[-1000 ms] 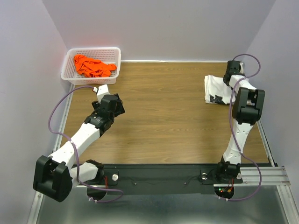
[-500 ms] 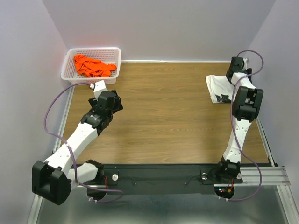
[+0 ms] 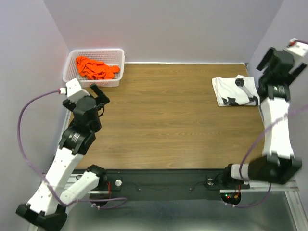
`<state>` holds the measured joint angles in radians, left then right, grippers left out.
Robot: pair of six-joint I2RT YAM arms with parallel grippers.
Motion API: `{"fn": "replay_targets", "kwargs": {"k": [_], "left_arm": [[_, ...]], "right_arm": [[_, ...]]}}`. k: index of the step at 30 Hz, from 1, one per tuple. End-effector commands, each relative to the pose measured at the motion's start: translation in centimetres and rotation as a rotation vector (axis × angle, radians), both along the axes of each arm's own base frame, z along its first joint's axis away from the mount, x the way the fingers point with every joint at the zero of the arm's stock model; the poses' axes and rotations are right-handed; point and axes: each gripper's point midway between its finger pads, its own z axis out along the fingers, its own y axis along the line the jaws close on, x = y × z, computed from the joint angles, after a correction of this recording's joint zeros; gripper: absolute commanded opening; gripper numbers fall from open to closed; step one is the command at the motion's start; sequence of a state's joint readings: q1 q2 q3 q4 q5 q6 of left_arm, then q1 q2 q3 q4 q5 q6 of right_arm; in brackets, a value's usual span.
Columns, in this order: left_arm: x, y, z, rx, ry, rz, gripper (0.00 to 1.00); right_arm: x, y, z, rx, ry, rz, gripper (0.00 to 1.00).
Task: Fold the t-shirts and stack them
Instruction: Neatly place the folded tshirt to the corner
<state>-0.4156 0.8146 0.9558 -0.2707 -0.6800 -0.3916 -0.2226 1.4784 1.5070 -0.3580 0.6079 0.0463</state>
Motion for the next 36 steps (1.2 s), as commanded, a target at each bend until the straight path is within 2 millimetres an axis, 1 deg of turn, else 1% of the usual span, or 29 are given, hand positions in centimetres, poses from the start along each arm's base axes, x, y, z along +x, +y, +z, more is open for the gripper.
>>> {"fn": "replay_targets", "kwargs": {"k": [1,2,3,4,5,6,7,9,10,11,12,13,14,15,17,18,19,25,28,30,31,34,36], "left_arm": [[-3.0,3.8,5.1,-0.02,-0.176,0.153,0.99],[-4.3,4.6,6.1,-0.041,-0.23,0.174,0.99],[-4.9,5.1,6.6,-0.038,-0.255,0.179,0.99],[-5.3,5.3,6.8,-0.047,-0.29,0.18,0.99],[-6.6,5.6,7.8,-0.067,-0.352,0.16,0.99],[-6.8,5.6,7.2,-0.022,-0.35,0.142,0.99],[-7.9,5.7,8.5,-0.045,-0.426,0.109,0.99],[-8.9,5.8,8.8,-0.051,-0.466,0.093,0.99],[-9.0,5.7,8.2,-0.039,-0.462,0.081,0.99],[-9.7,6.0,8.6,-0.051,-0.501,0.078,0.99],[-10.0,6.1,8.5,-0.051,-0.509,0.076,0.99],[-10.0,6.1,7.8,-0.046,-0.501,0.079,0.99],[-10.5,6.3,7.8,-0.046,-0.515,0.076,0.99],[-10.6,6.4,7.3,-0.045,-0.51,0.077,0.99],[-11.0,6.5,6.7,-0.068,-0.511,0.075,0.99],[-11.1,6.5,6.3,-0.078,-0.505,0.075,0.99],[-11.0,6.5,5.6,-0.077,-0.483,0.076,0.99],[-11.1,6.2,3.3,-0.121,-0.43,0.067,0.99],[-11.2,6.0,2.7,-0.159,-0.422,0.061,0.99],[-11.2,5.9,2.3,-0.175,-0.42,0.058,0.99],[-11.2,5.8,1.8,-0.186,-0.412,0.057,0.99],[-11.1,5.6,1.3,-0.193,-0.408,0.049,0.99],[-11.2,5.6,1.3,-0.197,-0.414,0.046,0.99]], "right_arm": [[-5.1,2.9,4.8,0.074,-0.286,0.056,1.0],[-6.3,3.4,5.8,0.077,-0.351,0.064,1.0],[-8.8,4.1,7.8,0.067,-0.433,0.073,1.0],[-9.9,4.3,6.9,0.074,-0.443,0.065,1.0],[-10.8,4.6,7.0,0.079,-0.469,0.062,1.0],[-12.8,5.3,8.4,0.067,-0.525,0.06,1.0],[-13.3,5.8,7.5,0.064,-0.512,0.071,1.0],[-14.8,6.6,7.6,0.03,-0.513,0.109,1.0],[-16.5,7.2,8.5,0.023,-0.563,0.124,1.0],[-17.0,7.5,7.4,0.026,-0.559,0.138,1.0],[-17.8,7.8,7.2,0.019,-0.571,0.15,1.0],[-18.6,8.0,7.0,0.013,-0.582,0.157,1.0],[-20.1,8.3,6.7,0.003,-0.613,0.167,1.0],[-20.5,8.6,6.6,-0.004,-0.611,0.188,1.0],[-20.8,9.1,5.4,0.009,-0.556,0.207,1.0],[-20.2,9.6,4.5,-0.004,-0.513,0.25,1.0],[-20.0,9.9,4.1,-0.016,-0.493,0.275,1.0],[-18.5,11.8,2.2,-0.016,-0.428,0.397,1.0],[-17.9,12.5,1.4,-0.02,-0.402,0.433,1.0],[-17.7,12.7,1.2,-0.042,-0.387,0.449,1.0],[-17.5,13.2,1.1,-0.042,-0.384,0.473,1.0],[-17.3,13.4,1.0,-0.067,-0.38,0.483,1.0],[-17.2,13.6,0.9,-0.076,-0.38,0.496,1.0]]}}
